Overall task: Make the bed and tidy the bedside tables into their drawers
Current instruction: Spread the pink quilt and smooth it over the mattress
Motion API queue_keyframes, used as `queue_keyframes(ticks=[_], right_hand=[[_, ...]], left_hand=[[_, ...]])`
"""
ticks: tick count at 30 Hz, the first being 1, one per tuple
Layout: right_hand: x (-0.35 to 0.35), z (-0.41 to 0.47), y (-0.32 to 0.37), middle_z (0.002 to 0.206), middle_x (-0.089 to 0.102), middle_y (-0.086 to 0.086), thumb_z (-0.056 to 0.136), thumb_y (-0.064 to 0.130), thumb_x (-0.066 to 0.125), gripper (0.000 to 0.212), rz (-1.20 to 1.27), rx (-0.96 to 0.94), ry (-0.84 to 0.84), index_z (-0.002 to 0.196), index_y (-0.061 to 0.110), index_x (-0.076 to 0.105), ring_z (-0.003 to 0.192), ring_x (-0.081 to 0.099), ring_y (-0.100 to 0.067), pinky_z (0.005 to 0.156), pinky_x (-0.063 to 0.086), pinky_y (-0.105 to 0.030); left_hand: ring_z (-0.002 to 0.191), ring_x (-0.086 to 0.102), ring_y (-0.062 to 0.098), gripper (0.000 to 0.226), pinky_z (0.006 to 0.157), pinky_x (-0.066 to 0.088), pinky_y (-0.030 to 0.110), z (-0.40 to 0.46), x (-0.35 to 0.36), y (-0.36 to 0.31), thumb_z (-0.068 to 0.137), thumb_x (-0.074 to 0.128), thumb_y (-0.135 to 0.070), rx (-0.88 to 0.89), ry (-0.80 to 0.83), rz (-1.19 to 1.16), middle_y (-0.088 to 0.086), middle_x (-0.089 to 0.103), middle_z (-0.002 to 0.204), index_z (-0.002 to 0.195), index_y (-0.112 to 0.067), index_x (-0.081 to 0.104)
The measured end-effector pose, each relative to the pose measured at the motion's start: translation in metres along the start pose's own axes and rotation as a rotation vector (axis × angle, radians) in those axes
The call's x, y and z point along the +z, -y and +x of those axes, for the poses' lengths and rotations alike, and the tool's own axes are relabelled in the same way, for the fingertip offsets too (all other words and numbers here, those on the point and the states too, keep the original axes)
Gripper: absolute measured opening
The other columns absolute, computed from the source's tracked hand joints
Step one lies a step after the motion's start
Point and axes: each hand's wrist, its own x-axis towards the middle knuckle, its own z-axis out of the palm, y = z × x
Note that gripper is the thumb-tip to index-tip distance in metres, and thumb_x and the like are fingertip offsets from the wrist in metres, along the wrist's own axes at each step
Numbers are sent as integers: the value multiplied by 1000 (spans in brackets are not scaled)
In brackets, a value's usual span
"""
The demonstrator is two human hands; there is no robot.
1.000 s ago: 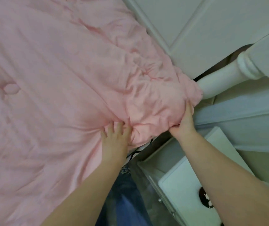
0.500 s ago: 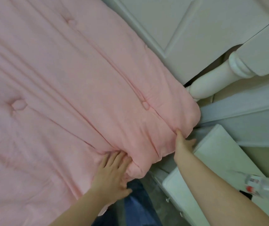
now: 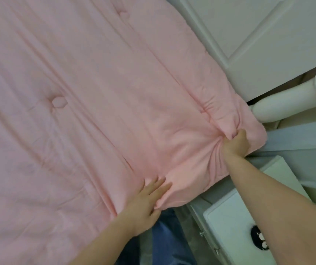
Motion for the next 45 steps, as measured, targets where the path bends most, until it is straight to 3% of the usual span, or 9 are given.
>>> queue_keyframes(ticks=[3, 6, 11, 18, 21, 25, 32, 38, 45], right_hand=[[6, -43, 22, 124, 53, -16, 83, 11, 63, 36, -204, -120, -111, 117, 11, 49, 112, 51, -35, 96, 41, -44], [20, -122, 44, 121, 51, -1, 79, 18, 66, 41, -157, -575, -28, 115, 21, 48, 113, 48, -21, 99, 40, -37], [58, -280, 70, 106, 50, 9, 83, 28, 63, 31, -24, -1008, 468, 111, 25, 50, 93, 48, -8, 85, 45, -25], [108, -413, 39, 134, 42, -3, 73, 71, 54, 84, -587, -806, 886, 135, 18, 33, 121, 43, -24, 99, 42, -37], [127, -436, 23, 126, 49, -10, 89, 61, 47, 62, -835, -982, 808, 130, 15, 40, 113, 48, -29, 89, 44, -40], [149, -457, 29, 122, 59, -14, 99, 15, 39, 29, -865, -1170, 854, 124, 8, 52, 110, 56, -32, 84, 45, -41], [119, -521, 3, 110, 60, -15, 97, 5, 43, 19, -750, -1290, 1051, 110, 4, 57, 102, 56, -32, 83, 46, -43], [129, -522, 19, 87, 63, -10, 88, 25, 55, 13, -642, -1608, 913, 92, 12, 57, 78, 58, -31, 63, 34, -35], [137, -540, 41, 112, 57, -6, 87, 25, 44, 38, -516, -1595, 1044, 124, 17, 52, 99, 55, -28, 83, 48, -45]], left_hand=[[148, 6, 2, 64, 123, 6, 37, -25, -5, 12, 80, 41, -32, -7, -11, -145, -15, 19, 158, 143, -42, 40], [148, 18, 13, 60, 120, 14, 42, -52, -11, 23, 80, 49, -23, -56, -373, 26, -7, 26, 158, 139, -32, 49], [148, 16, 21, 67, 117, 10, 57, -137, -26, 85, 87, 56, -42, -844, -639, 158, 1, 18, 161, 148, -25, 32], [133, 34, 39, 99, 96, 35, 67, -274, -24, 157, 67, 59, -77, -1483, -784, -126, 16, 33, 147, 140, -14, 34], [114, 47, 41, 75, 91, 42, 58, -295, -16, 175, 76, 59, -68, -1491, -649, -17, 22, 50, 122, 117, -6, 53], [107, 56, 34, 48, 89, 45, 43, -310, -18, 192, 95, 38, -54, -1358, -454, 2, 15, 62, 114, 105, -13, 62], [79, 59, 42, 27, 62, 39, 39, -391, -5, 166, 95, 50, -27, -1311, -866, -88, 23, 60, 86, 84, -4, 59], [74, 54, 34, 38, 65, 38, 38, -392, 10, 182, 97, 43, -38, -1324, -877, -297, 14, 56, 76, 76, -8, 54], [108, 53, 40, 37, 79, 31, 37, -395, 12, 181, 100, 34, -24, -1362, -910, -707, 28, 58, 121, 106, 0, 62]])
